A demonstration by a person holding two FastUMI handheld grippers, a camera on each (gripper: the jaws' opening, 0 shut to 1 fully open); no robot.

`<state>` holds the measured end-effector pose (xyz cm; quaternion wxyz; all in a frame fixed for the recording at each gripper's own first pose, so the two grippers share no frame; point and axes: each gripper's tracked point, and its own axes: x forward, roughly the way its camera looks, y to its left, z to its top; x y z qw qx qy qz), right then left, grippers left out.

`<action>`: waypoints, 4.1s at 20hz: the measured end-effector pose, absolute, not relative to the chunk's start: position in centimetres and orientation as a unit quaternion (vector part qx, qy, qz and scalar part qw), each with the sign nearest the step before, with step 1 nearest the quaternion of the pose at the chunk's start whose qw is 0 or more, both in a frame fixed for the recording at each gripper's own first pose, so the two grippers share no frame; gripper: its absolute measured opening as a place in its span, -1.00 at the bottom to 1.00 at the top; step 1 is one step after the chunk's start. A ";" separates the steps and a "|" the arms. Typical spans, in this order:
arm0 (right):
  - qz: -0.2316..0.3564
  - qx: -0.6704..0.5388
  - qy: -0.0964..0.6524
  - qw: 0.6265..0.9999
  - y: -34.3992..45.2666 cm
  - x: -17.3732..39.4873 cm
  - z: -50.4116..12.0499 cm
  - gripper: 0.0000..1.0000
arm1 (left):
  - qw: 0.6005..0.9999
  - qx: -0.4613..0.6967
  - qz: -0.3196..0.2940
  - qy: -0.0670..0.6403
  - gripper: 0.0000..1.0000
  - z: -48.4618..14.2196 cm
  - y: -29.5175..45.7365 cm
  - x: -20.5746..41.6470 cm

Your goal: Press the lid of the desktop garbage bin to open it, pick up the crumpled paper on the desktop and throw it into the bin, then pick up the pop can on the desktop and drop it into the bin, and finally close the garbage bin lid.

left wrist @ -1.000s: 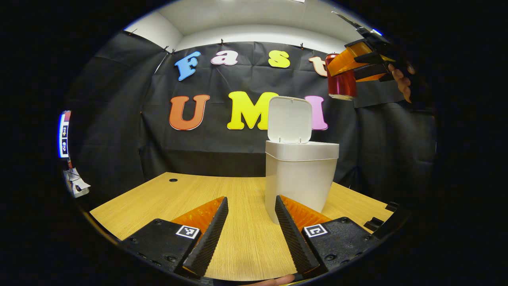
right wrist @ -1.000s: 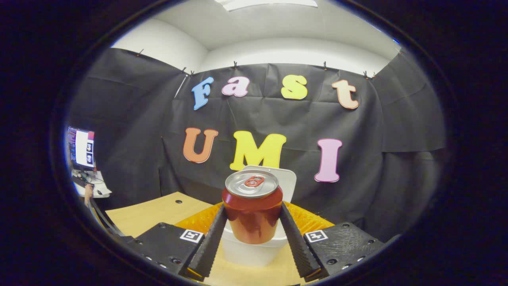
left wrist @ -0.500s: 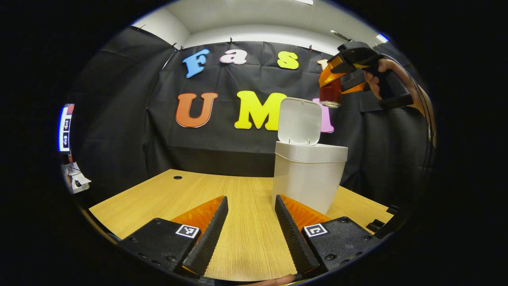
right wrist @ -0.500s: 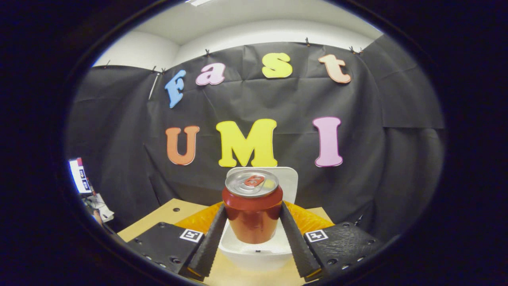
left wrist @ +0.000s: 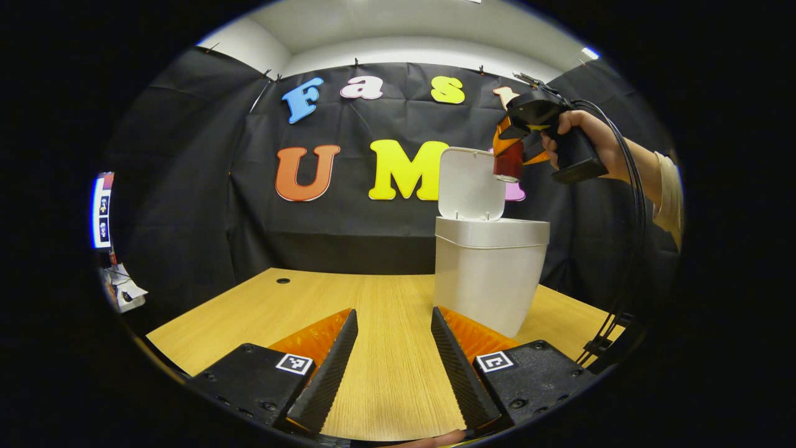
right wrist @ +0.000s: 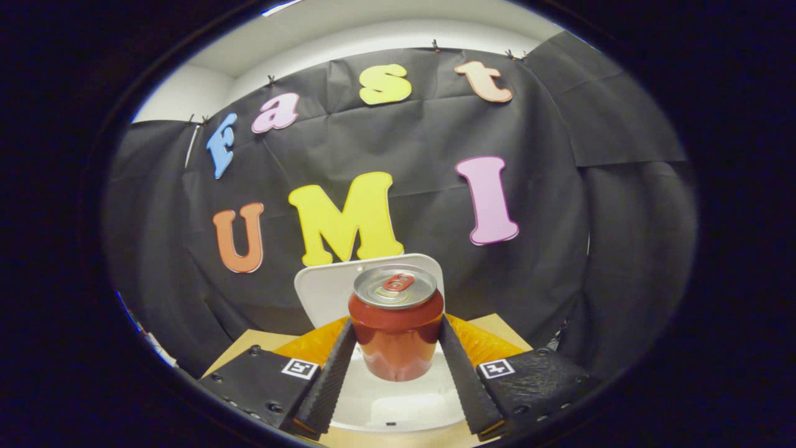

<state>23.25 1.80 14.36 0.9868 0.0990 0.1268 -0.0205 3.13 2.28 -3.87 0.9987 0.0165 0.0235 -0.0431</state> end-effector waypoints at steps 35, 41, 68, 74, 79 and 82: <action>0.055 0.101 0.066 0.991 9.2 31.9 20.1 0.84 | 0.999 0.022 -0.037 0.012 0.61 -2.1 4.4 1.6; 0.006 0.019 0.077 0.997 8.4 32.8 19.2 0.93 | 0.999 0.010 -0.046 0.015 0.62 -2.5 4.5 2.0; -0.012 -0.038 0.349 0.936 7.1 20.6 4.9 0.97 | 0.997 0.025 -0.066 0.043 0.61 -4.6 3.4 2.7; -0.007 0.006 0.369 0.930 6.5 19.1 2.6 0.94 | 0.995 0.032 -0.074 0.058 0.62 -5.6 2.5 2.8; -0.014 0.002 0.338 0.941 6.3 17.6 2.8 0.96 | 0.992 0.044 -0.097 0.069 0.61 -6.6 0.5 2.8; -0.028 0.008 0.321 0.947 6.2 17.0 3.0 0.95 | 0.992 0.048 -0.096 0.063 0.61 -6.2 0.1 2.4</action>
